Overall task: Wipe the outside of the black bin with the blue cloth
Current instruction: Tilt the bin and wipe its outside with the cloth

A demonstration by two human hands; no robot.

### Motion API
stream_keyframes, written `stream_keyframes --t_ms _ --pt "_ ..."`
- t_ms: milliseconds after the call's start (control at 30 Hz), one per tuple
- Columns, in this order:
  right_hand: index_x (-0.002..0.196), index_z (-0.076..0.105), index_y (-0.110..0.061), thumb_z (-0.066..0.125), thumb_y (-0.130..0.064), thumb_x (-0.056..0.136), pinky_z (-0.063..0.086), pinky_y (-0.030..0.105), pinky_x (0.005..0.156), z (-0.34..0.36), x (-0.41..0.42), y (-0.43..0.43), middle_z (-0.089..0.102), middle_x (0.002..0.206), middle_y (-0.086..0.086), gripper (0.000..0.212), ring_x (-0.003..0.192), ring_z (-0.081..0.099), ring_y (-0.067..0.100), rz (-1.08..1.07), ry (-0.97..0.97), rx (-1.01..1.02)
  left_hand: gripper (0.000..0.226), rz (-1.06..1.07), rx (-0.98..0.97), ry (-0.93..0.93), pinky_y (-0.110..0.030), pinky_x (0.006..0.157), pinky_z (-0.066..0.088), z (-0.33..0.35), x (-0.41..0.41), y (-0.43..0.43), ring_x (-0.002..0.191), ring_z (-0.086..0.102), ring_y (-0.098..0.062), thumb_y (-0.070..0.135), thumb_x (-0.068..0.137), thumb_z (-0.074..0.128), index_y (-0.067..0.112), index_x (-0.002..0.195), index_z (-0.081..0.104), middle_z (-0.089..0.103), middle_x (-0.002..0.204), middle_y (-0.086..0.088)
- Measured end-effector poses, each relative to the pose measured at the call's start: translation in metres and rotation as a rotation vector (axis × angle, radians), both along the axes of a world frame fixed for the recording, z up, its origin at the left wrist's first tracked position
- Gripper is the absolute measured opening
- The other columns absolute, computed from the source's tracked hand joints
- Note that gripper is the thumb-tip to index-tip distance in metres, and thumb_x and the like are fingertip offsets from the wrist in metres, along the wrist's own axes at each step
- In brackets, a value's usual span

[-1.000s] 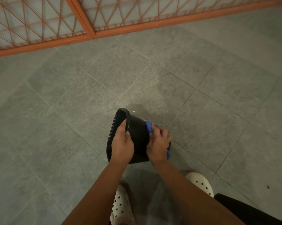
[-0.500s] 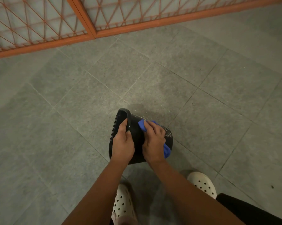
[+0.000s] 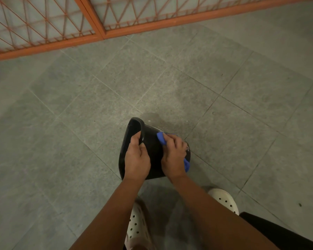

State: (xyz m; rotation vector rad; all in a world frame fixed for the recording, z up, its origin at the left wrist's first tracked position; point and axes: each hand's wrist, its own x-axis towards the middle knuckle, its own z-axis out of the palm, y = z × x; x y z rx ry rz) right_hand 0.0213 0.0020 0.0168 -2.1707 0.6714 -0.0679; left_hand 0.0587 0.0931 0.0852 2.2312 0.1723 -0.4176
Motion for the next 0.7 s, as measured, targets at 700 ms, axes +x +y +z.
stream_keyframes --t_ms 700 --pt "0.136 0.042 -0.02 0.044 -0.016 0.094 0.031 0.036 0.099 -0.011 -0.007 -0.008 0.039 0.133 0.01 0.042 0.119 0.032 0.03 -0.114 0.312 -0.024 0.028 0.143 -0.009 -0.096 -0.027 0.081 0.051 -0.002 -0.006 0.002 0.091 0.06 -0.011 0.013 0.099 0.038 0.02 0.123 0.051 0.056 0.094 0.01"
